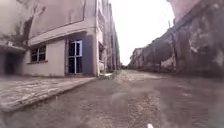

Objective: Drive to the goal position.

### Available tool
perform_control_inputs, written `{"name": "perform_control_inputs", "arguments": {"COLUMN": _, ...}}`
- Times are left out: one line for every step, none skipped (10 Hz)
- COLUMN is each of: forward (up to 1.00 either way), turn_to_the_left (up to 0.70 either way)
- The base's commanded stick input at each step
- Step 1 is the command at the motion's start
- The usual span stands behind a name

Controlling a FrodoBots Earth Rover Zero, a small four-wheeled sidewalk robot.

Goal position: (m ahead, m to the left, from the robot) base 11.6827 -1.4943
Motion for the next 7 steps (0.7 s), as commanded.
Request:
{"name": "perform_control_inputs", "arguments": {"forward": 0.70, "turn_to_the_left": -0.32}}
{"name": "perform_control_inputs", "arguments": {"forward": 0.70, "turn_to_the_left": -0.35}}
{"name": "perform_control_inputs", "arguments": {"forward": 0.70, "turn_to_the_left": -0.35}}
{"name": "perform_control_inputs", "arguments": {"forward": 0.70, "turn_to_the_left": -0.35}}
{"name": "perform_control_inputs", "arguments": {"forward": 0.70, "turn_to_the_left": -0.35}}
{"name": "perform_control_inputs", "arguments": {"forward": 0.70, "turn_to_the_left": -0.35}}
{"name": "perform_control_inputs", "arguments": {"forward": 0.70, "turn_to_the_left": -0.35}}
